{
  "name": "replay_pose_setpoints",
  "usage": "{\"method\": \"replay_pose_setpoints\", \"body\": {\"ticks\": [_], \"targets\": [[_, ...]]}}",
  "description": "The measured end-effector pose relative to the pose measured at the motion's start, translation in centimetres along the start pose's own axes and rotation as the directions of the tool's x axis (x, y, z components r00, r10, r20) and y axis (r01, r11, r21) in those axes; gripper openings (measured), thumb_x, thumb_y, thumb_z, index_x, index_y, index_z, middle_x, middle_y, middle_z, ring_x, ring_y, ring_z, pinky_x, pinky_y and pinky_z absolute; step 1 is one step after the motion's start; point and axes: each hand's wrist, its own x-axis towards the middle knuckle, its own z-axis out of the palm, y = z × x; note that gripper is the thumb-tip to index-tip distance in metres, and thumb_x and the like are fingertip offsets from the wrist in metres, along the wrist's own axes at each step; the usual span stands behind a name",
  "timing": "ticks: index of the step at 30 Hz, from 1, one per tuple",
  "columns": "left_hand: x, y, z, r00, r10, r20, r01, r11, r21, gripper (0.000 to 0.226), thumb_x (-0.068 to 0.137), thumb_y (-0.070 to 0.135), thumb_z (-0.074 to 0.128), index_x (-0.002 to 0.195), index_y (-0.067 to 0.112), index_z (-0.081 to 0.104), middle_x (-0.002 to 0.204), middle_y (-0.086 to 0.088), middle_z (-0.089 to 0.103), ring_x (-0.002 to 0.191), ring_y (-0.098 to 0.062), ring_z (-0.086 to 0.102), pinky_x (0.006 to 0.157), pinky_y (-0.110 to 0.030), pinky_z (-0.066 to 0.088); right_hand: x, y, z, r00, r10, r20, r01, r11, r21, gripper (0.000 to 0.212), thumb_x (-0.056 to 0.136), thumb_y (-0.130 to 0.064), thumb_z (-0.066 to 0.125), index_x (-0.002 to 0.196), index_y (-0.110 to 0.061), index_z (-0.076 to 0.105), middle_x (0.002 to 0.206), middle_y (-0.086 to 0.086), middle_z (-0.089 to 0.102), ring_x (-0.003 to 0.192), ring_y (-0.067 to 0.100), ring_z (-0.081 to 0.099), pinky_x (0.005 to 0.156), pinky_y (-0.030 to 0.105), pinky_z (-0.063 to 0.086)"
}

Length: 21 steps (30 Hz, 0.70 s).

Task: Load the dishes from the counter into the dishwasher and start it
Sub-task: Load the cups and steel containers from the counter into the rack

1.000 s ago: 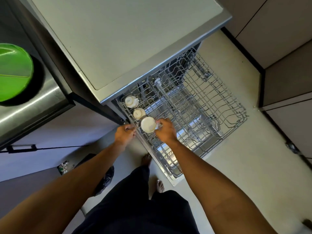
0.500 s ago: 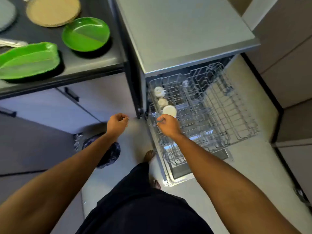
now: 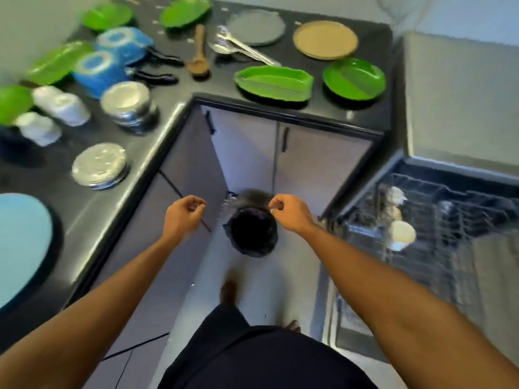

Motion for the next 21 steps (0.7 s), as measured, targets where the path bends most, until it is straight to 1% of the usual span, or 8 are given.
{"method": "replay_pose_setpoints", "body": {"ticks": [3, 5, 7, 10, 13, 16, 19, 21], "targets": [[0.8, -3.1, -6.4, 0.988, 0.014, -0.151, -0.016, 1.0, -0.013, 0.013, 0.087, 0.009, 0.066, 0.088, 0.021, 0.071, 0.077, -0.003, 0.069, 0.07, -0.016, 0.063, 0.073, -0.033, 0.052, 3.0, -7.8, 2.5, 0.98, -0.193, 0.046, 0.195, 0.98, -0.03, 0.01, 0.084, -0.022, 0.068, 0.089, -0.029, 0.073, 0.077, -0.011, 0.065, 0.08, 0.016, 0.064, 0.078, 0.032, 0.054], [1.4, -5.0, -10.4, 0.975, 0.017, -0.224, -0.022, 1.0, -0.02, 0.013, 0.086, 0.008, 0.066, 0.089, 0.02, 0.072, 0.079, -0.001, 0.07, 0.071, -0.012, 0.063, 0.072, -0.025, 0.05, 4.9, -13.2, 4.4, 0.95, -0.308, 0.054, 0.31, 0.951, -0.023, 0.004, 0.085, -0.028, 0.071, 0.087, -0.026, 0.074, 0.074, -0.01, 0.066, 0.076, 0.013, 0.063, 0.077, 0.031, 0.054], [1.9, -6.5, -14.0, 0.959, 0.047, -0.279, -0.052, 0.999, -0.011, 0.009, 0.085, 0.015, 0.066, 0.089, 0.018, 0.073, 0.079, 0.003, 0.069, 0.071, -0.006, 0.061, 0.068, -0.016, 0.046, 6.5, -18.2, 6.3, 0.926, -0.377, 0.032, 0.377, 0.926, -0.002, 0.012, 0.084, -0.037, 0.074, 0.085, -0.025, 0.074, 0.074, -0.009, 0.069, 0.075, 0.009, 0.064, 0.072, 0.025, 0.052], [2.7, -10.1, -20.0, 0.929, 0.068, -0.364, -0.062, 0.998, 0.027, 0.014, 0.081, 0.025, 0.064, 0.089, 0.018, 0.072, 0.083, 0.005, 0.067, 0.074, -0.009, 0.059, 0.073, -0.023, 0.046, 8.8, -26.7, 10.2, 0.877, -0.481, 0.016, 0.481, 0.877, 0.012, 0.013, 0.085, -0.038, 0.075, 0.086, -0.025, 0.075, 0.078, -0.008, 0.073, 0.075, 0.006, 0.065, 0.072, 0.024, 0.051], [3.7, -13.0, -24.5, 0.915, 0.033, -0.403, 0.002, 0.996, 0.086, 0.019, 0.082, 0.031, 0.067, 0.095, 0.018, 0.072, 0.087, 0.008, 0.062, 0.08, -0.009, 0.056, 0.076, -0.027, 0.046, 10.8, -33.9, 13.1, 0.84, -0.541, 0.031, 0.541, 0.841, 0.021, 0.012, 0.086, -0.035, 0.072, 0.09, -0.024, 0.076, 0.085, -0.006, 0.075, 0.08, 0.01, 0.068, 0.078, 0.028, 0.053], [4.5, -15.5, -28.2, 0.928, -0.023, -0.372, 0.093, 0.981, 0.171, 0.029, 0.084, 0.038, 0.07, 0.108, 0.023, 0.069, 0.103, 0.004, 0.061, 0.094, -0.012, 0.054, 0.081, -0.026, 0.04, 12.1, -39.9, 15.9, 0.792, -0.604, 0.083, 0.608, 0.794, -0.019, 0.016, 0.088, -0.035, 0.07, 0.092, -0.021, 0.075, 0.087, -0.003, 0.074, 0.082, 0.013, 0.065, 0.079, 0.031, 0.051], [5.0, -17.6, -31.1, 0.921, -0.078, -0.381, 0.181, 0.953, 0.242, 0.04, 0.082, 0.047, 0.071, 0.116, 0.026, 0.065, 0.114, 0.0, 0.059, 0.108, -0.018, 0.051, 0.083, -0.026, 0.036, 12.8, -44.8, 18.7, 0.72, -0.684, 0.122, 0.69, 0.724, -0.008, 0.012, 0.089, -0.034, 0.069, 0.09, -0.023, 0.072, 0.083, -0.007, 0.071, 0.079, 0.011, 0.064, 0.077, 0.034, 0.053], [5.2, -18.9, -32.8, 0.907, -0.143, -0.396, 0.255, 0.935, 0.248, 0.048, 0.082, 0.051, 0.07, 0.121, 0.024, 0.063, 0.121, -0.002, 0.056, 0.114, -0.021, 0.049, 0.084, -0.028, 0.038, 13.2, -47.6, 20.7, 0.682, -0.707, 0.185, 0.72, 0.694, -0.001, 0.011, 0.088, -0.033, 0.07, 0.096, -0.025, 0.071, 0.084, -0.01, 0.069, 0.08, 0.01, 0.063, 0.079, 0.033, 0.053]]}}
